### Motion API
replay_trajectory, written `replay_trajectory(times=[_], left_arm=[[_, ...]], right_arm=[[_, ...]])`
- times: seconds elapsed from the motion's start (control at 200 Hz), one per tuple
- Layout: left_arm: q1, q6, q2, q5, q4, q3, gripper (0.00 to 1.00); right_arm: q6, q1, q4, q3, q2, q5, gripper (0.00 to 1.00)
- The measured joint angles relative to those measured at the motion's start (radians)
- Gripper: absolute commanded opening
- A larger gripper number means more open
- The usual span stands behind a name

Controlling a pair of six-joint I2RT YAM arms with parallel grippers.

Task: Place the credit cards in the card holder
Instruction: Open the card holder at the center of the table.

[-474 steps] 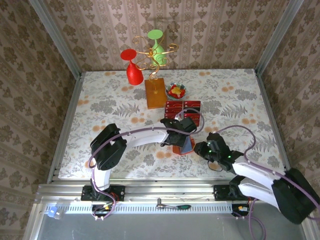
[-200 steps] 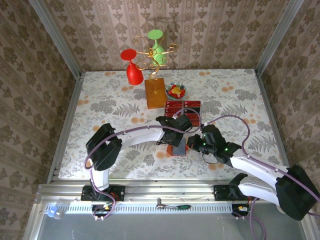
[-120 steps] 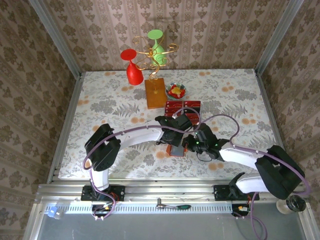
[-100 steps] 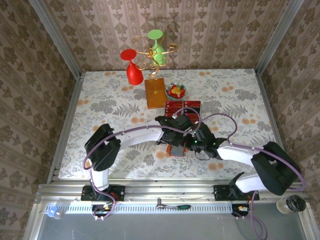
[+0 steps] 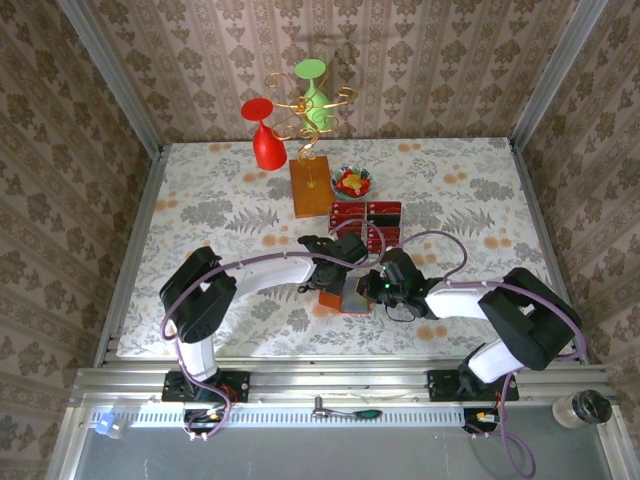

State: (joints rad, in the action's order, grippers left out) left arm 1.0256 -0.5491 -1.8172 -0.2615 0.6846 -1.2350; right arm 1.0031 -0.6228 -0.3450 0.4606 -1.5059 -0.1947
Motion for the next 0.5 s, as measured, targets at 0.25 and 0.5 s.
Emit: replay_trajectory(times=[0.25, 0.5], left_arm=[[0.031, 0.015, -0.037, -0.101, -0.020, 0.038, 0.50], [0.082, 0.014, -0.106, -0.223, 0.021, 0.005, 0.51]], right_arm=[[0.019, 0.000, -0.045, -0.022, -0.001, 0.000, 0.00], [0.024, 0.000, -0.069, -0.031, -0.005, 0.000, 0.00]])
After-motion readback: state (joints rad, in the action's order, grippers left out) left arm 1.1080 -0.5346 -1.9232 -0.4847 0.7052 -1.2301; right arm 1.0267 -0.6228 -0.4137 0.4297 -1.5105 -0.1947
